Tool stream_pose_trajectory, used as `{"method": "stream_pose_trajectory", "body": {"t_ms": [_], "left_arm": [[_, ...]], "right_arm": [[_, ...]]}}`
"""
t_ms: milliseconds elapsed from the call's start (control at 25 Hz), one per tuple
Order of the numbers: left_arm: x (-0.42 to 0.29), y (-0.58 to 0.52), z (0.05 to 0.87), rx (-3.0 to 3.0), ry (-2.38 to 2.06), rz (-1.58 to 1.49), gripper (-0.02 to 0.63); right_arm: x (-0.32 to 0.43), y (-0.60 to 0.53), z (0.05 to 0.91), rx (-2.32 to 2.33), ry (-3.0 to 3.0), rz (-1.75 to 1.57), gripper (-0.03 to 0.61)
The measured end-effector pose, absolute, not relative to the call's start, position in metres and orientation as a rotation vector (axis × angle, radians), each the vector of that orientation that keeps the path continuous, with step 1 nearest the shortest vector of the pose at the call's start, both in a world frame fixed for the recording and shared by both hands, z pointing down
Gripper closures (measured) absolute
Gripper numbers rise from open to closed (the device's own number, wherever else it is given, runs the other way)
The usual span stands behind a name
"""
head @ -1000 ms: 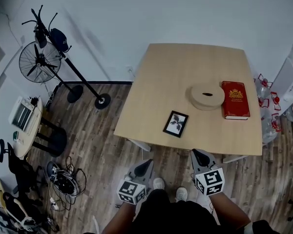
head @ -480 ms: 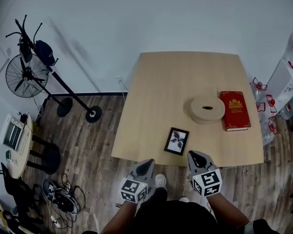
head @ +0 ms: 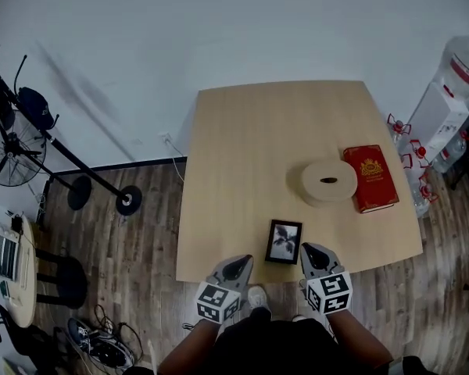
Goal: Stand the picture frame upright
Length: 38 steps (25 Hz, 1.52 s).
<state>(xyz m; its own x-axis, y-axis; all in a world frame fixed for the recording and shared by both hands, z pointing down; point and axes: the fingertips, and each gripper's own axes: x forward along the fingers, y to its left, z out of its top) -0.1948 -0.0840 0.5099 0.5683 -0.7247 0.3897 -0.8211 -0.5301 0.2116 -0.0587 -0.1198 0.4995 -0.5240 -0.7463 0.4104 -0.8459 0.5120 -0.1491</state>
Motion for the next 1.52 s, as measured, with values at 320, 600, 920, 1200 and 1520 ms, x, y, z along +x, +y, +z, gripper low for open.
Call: {"method": "stream_pose_trajectory", "body": {"t_ms": [320, 600, 920, 1200, 1520], "left_arm": [[-0.192, -0.117, 0.531, 2.447, -1.137, 0.401, 0.614], [-0.182, -0.130, 0.543, 2.416, -1.106, 0.403, 0.614], [-0.185, -0.133, 0.561, 2.368, -1.129, 0.427, 0.614], [-0.199, -0.132, 0.569, 2.355, -1.141, 0.433, 0.614], [-0.213, -0.131, 0.577, 2.348, -1.131, 0.452, 0.614]], "right_arm": [[-0.056, -0.139, 0.535, 1.398, -2.330, 0.610, 0.547], [-0.049, -0.154, 0.586, 1.349, -2.226, 0.827, 0.458], [-0.049, -0.160, 0.656, 1.311, -2.050, 1.012, 0.437], [-0.044, -0.161, 0.687, 1.358, -1.945, 1.065, 0.437], [-0.044, -0.164, 0.699, 1.412, -1.877, 1.135, 0.439]]}}
